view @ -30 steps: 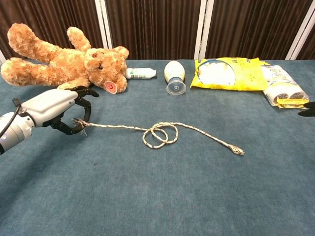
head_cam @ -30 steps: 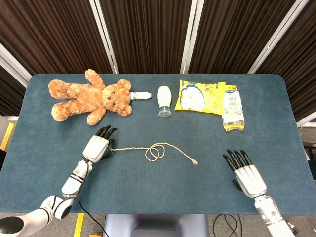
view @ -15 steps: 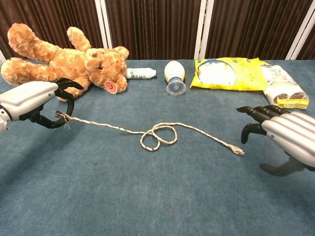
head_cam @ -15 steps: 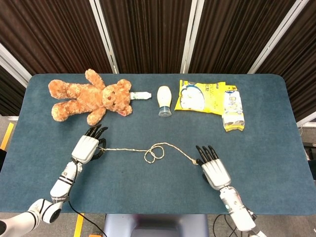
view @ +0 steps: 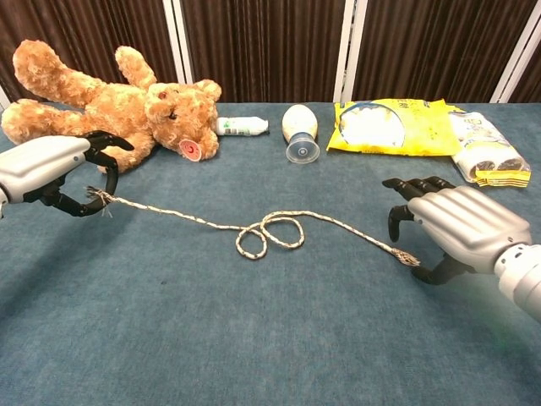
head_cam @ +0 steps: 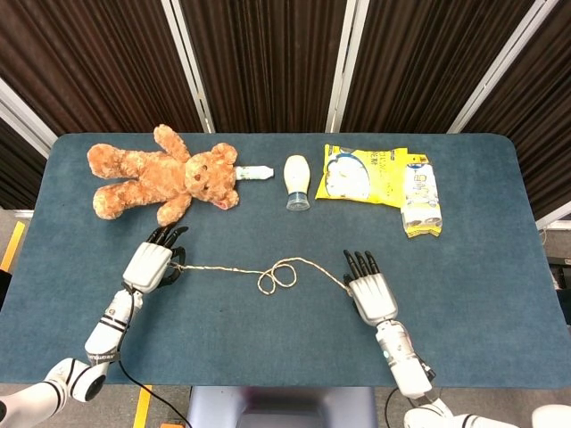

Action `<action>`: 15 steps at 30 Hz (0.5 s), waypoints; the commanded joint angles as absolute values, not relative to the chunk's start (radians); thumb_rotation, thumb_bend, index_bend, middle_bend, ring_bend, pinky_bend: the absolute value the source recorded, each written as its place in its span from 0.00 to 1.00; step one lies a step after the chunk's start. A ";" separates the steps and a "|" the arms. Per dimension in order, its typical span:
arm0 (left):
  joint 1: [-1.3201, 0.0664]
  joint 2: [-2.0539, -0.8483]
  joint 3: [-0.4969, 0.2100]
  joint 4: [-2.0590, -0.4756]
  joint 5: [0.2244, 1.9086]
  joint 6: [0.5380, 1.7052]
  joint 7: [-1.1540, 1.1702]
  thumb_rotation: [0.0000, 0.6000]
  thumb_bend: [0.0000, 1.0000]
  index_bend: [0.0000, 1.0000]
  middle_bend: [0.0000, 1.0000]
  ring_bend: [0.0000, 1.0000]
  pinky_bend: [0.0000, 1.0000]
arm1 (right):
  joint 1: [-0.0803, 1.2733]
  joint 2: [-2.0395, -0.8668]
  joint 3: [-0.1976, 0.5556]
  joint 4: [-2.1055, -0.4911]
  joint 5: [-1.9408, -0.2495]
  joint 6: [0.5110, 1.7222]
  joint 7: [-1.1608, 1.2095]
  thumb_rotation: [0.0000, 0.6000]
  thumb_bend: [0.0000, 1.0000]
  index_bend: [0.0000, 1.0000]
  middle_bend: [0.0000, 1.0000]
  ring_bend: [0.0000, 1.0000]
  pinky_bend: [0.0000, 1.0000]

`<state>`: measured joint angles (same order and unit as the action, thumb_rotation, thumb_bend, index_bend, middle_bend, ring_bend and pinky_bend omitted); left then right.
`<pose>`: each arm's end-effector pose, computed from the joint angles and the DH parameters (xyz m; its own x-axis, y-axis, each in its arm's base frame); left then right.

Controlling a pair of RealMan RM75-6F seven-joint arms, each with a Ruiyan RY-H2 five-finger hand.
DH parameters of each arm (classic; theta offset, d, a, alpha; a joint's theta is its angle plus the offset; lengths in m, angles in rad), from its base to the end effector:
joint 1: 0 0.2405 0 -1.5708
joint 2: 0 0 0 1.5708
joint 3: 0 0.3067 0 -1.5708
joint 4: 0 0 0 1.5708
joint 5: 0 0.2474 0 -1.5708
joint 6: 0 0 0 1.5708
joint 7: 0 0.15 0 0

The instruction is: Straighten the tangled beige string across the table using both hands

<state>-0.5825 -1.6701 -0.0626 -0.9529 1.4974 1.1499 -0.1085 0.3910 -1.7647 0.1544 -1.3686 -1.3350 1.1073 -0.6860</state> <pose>-0.3072 0.3840 -0.0441 0.4636 0.1079 0.8795 0.8381 -0.3754 -0.3957 -0.2470 -0.2915 -0.1096 0.6369 -0.1602 0.7541 -0.7600 -0.2947 0.5793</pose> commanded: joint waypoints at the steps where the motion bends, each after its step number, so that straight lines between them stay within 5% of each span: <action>1: -0.584 -1.670 -0.061 -0.945 1.497 1.145 -0.107 1.00 0.43 0.60 0.11 0.00 0.15 | 0.401 -1.771 0.158 -1.363 -1.321 1.102 -0.689 1.00 0.37 0.53 0.00 0.00 0.00; 15: -0.586 -1.669 -0.063 -0.935 1.498 1.144 -0.119 1.00 0.43 0.61 0.11 0.00 0.15 | 0.437 -1.792 0.159 -1.326 -1.256 1.105 -0.721 1.00 0.41 0.60 0.03 0.00 0.00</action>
